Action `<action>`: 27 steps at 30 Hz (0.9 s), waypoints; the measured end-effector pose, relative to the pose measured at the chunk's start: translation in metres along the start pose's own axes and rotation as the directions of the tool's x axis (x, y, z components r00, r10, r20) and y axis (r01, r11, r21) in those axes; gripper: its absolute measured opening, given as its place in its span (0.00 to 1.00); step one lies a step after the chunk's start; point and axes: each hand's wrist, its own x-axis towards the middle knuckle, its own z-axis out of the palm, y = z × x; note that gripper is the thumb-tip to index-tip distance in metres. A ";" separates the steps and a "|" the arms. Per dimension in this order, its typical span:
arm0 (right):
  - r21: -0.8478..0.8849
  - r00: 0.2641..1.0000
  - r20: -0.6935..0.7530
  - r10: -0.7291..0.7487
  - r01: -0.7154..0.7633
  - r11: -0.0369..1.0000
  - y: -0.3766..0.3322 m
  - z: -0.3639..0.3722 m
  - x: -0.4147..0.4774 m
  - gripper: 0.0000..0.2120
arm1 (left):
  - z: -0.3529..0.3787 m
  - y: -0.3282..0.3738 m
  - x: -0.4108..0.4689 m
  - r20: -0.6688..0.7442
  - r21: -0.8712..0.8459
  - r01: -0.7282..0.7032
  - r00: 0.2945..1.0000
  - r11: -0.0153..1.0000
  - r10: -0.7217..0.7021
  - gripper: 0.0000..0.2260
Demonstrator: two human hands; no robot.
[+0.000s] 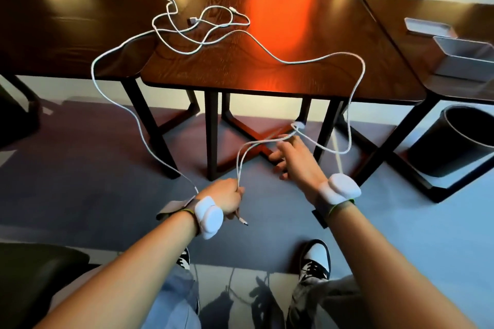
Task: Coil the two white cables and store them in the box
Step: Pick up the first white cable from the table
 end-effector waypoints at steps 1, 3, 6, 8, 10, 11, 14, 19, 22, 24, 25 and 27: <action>0.055 1.000 -0.005 0.007 -0.007 0.998 -0.002 -0.001 -0.001 0.07 | 0.000 0.000 -0.001 0.000 0.008 0.003 1.000 1.000 -0.003 0.15; 0.188 0.999 -0.003 0.048 -0.047 0.981 -0.007 -0.002 -0.003 0.10 | 0.000 0.002 -0.005 0.006 0.039 0.014 1.000 0.999 -0.015 0.15; 0.359 0.986 -0.030 0.164 -0.142 0.922 -0.011 -0.003 -0.003 0.21 | -0.004 0.009 -0.010 0.012 0.110 0.036 0.999 0.993 -0.038 0.15; 0.493 0.966 -0.043 0.257 -0.203 0.846 -0.009 -0.004 -0.002 0.24 | -0.006 0.012 -0.012 0.007 0.160 0.034 0.999 0.987 -0.035 0.14; 0.727 0.925 0.002 0.381 -0.263 0.634 -0.002 -0.007 0.001 0.24 | -0.008 0.014 -0.013 0.011 0.235 0.036 0.999 0.971 -0.040 0.14; 0.819 0.898 0.023 0.440 -0.270 0.507 0.002 -0.009 0.002 0.23 | -0.008 0.014 -0.012 0.012 0.278 0.042 0.999 0.960 -0.048 0.14; 0.889 0.815 -0.031 0.579 -0.242 0.388 0.015 -0.015 0.007 0.14 | -0.011 0.008 -0.011 -0.011 0.376 0.105 0.994 0.920 -0.109 0.14; 0.758 0.734 -0.377 0.565 -0.105 0.643 0.016 -0.019 0.015 0.16 | -0.029 0.001 -0.009 -0.164 0.275 0.288 0.954 0.917 -0.250 0.16; 0.794 0.806 -0.285 0.519 -0.105 0.599 0.006 -0.019 0.014 0.16 | -0.040 -0.001 -0.007 -0.187 0.078 0.313 0.937 0.947 -0.294 0.13; 0.785 0.895 -0.059 0.441 -0.231 0.575 -0.001 -0.019 0.008 0.18 | -0.038 0.000 -0.008 -0.194 0.102 0.321 0.935 0.942 -0.298 0.12; 0.760 0.917 0.092 0.389 -0.317 0.568 -0.005 -0.020 0.003 0.20 | -0.035 0.000 -0.008 -0.198 0.144 0.326 0.935 0.935 -0.295 0.12; 0.705 0.893 0.358 0.271 -0.449 0.549 -0.011 -0.024 -0.003 0.22 | -0.029 0.000 -0.009 -0.232 0.258 0.333 0.933 0.907 -0.276 0.13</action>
